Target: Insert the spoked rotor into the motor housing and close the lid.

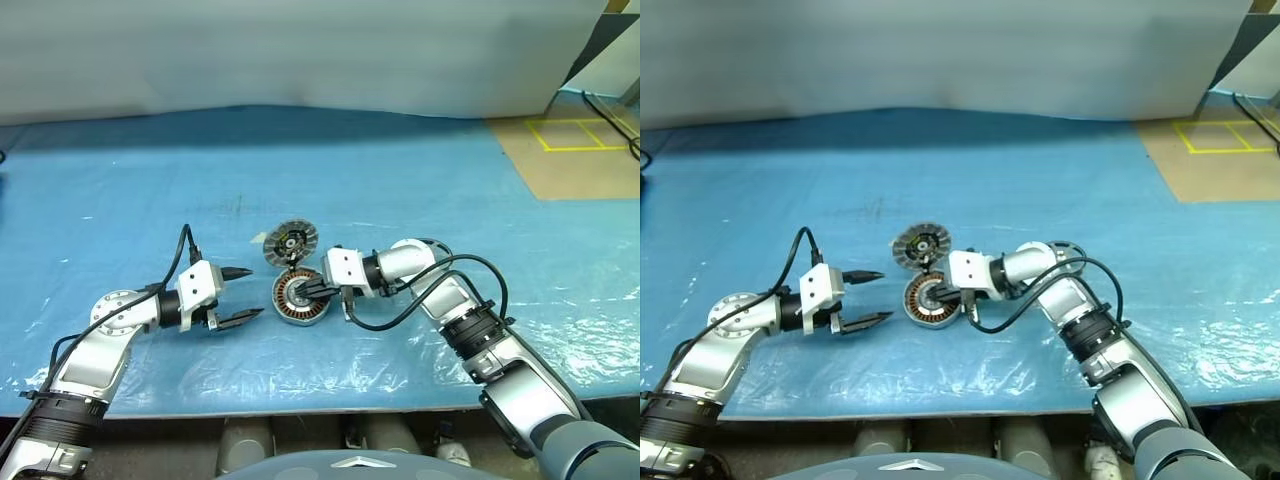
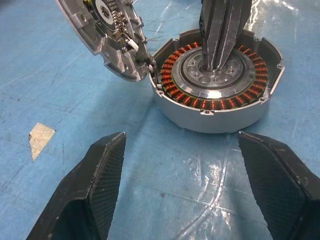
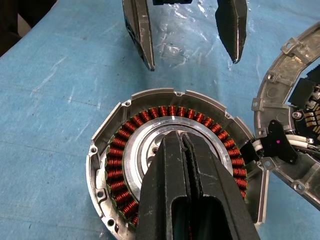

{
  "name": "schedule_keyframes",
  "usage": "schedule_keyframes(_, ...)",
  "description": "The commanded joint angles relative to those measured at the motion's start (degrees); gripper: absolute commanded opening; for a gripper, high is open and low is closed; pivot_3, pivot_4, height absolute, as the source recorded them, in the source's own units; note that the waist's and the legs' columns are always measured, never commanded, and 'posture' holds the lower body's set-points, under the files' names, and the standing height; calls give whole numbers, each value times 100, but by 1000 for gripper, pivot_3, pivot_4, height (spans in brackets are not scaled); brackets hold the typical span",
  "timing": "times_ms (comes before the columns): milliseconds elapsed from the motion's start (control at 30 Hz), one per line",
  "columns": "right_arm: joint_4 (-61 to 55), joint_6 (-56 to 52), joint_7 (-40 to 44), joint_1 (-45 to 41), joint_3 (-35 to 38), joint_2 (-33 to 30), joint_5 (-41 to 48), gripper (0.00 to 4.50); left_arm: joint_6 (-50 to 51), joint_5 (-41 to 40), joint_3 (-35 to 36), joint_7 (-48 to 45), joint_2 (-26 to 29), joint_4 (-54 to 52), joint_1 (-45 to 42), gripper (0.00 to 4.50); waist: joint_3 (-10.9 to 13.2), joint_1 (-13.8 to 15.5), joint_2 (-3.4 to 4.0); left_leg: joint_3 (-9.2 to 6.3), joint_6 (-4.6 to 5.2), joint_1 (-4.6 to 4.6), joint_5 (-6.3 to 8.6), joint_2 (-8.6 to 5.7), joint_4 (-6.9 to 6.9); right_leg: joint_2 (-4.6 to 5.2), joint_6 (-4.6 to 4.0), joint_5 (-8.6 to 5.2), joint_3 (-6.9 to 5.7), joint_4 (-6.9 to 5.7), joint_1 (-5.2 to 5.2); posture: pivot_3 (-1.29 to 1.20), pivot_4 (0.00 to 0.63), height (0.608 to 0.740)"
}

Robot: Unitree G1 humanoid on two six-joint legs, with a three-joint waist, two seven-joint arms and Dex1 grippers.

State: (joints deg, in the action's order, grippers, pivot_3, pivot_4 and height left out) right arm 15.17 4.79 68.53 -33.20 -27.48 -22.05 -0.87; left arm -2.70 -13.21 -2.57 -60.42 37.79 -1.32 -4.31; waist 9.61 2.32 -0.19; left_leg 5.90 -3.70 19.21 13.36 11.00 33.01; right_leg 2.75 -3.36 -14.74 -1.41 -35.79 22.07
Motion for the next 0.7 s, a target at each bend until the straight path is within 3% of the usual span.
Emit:
schedule_keyframes(33,65,-250,5,237,-251,-219,-415,44,-89,-36,73,15,31,-76,-34,3732,-1,2,0,0,0,0,0,0,0,0,0,0,0,1,0,0,150,740)
schedule_keyframes(333,-119,-234,-123,284,-267,-420,-564,44,-51,-35,57,37,31,-138,-50,3732,-4,-5,2,0,-5,-4,3,0,-2,0,0,0,1,1,-1,0,150,740)
schedule_keyframes(700,-1075,-640,215,130,225,-508,286,44,-141,-25,40,-21,17,-5,-73,3732,-3,0,3,0,4,19,-3,-1,-5,-1,-1,1,1,7,17,0,150,740)
